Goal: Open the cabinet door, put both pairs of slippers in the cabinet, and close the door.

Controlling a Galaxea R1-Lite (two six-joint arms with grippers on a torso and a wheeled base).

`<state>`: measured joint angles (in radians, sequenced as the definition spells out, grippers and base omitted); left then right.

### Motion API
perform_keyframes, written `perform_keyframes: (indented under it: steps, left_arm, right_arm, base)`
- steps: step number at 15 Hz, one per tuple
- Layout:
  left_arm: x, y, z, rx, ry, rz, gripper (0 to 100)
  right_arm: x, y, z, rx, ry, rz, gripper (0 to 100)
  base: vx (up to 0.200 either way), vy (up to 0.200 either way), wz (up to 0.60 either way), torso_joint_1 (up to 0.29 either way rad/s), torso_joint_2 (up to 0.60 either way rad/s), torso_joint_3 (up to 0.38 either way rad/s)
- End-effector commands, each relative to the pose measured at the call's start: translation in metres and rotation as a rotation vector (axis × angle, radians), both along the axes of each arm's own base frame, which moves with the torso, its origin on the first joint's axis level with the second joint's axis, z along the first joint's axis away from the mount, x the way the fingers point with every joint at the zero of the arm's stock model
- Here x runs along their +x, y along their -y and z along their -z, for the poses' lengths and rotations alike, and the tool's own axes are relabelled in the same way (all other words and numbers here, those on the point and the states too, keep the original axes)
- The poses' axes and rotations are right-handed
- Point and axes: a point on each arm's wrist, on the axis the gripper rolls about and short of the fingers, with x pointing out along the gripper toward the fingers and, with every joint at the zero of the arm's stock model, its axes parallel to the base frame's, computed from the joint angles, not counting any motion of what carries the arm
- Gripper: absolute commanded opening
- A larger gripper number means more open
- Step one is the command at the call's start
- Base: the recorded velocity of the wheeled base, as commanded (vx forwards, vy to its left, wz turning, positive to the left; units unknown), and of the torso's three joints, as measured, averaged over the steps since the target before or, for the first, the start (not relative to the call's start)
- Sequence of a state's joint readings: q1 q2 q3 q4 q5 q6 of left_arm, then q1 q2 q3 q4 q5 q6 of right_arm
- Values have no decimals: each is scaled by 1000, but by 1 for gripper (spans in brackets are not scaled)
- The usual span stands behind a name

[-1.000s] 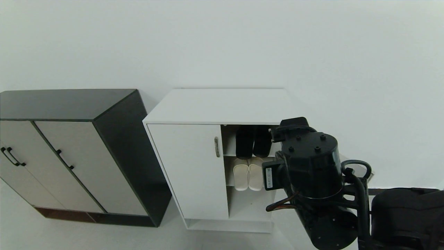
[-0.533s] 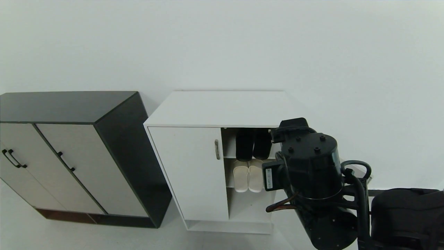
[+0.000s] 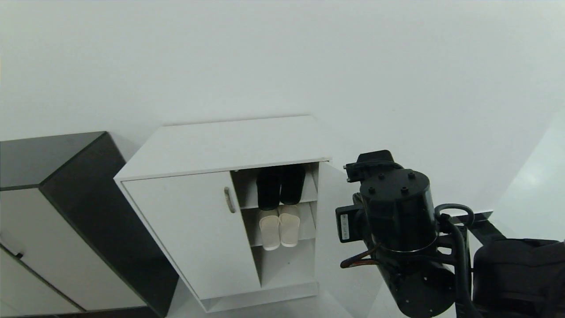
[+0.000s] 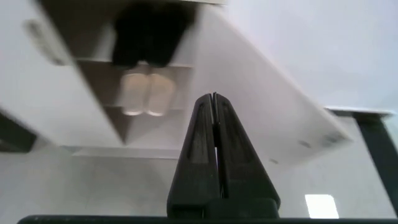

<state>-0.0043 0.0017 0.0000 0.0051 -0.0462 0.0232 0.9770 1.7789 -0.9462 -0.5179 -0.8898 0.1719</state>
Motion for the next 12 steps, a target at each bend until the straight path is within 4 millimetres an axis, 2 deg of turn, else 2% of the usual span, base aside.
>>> perform_keyframes:
  steps: [1,9,12]
  left_arm:
    - [0,0,0,0,1,-1,0]
    - [0,0,0,1,1,0,0]
    - [0,0,0,0,1,-1,0]
  right_arm:
    - [6,4,0,1,3,22,0]
    - [9,4,-1,17,15,28,0]
    - [9,5,-1,16,15,31,0]
  base:
    - [0,0,0,0,0,0]
    - [0,0,0,0,0,0]
    - [-200,0,0,7,2,-1]
